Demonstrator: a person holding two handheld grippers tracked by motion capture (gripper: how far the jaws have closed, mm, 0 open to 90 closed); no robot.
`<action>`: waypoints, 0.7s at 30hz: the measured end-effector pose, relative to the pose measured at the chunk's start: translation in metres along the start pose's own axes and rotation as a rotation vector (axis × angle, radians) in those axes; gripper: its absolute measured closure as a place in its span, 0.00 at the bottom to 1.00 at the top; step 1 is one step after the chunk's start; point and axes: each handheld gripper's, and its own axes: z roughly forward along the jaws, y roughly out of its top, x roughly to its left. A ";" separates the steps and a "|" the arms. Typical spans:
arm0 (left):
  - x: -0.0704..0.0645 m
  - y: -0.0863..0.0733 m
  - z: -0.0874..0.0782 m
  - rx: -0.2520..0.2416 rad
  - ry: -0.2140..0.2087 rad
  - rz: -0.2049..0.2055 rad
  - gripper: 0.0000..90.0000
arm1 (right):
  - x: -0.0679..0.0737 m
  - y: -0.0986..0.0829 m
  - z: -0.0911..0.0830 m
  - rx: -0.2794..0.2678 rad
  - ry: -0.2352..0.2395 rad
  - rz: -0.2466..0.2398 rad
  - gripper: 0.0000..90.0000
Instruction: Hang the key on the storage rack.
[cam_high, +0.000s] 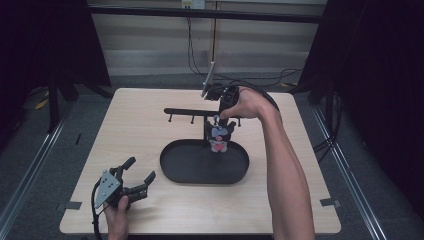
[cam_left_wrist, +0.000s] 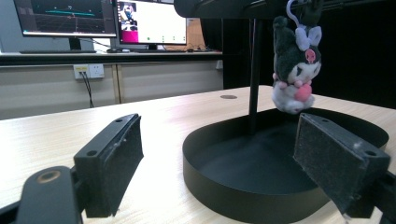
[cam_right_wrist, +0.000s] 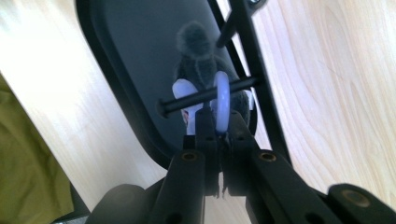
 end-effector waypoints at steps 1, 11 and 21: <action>0.000 0.000 0.000 -0.002 -0.001 -0.006 0.17 | -0.001 0.000 0.003 -0.015 0.005 -0.007 0.97; 0.000 0.000 0.000 0.000 -0.003 -0.004 0.17 | 0.000 -0.002 0.007 -0.038 0.007 0.007 0.96; -0.001 0.000 0.000 -0.005 -0.002 -0.009 0.17 | 0.004 -0.008 0.009 -0.070 0.027 0.010 0.84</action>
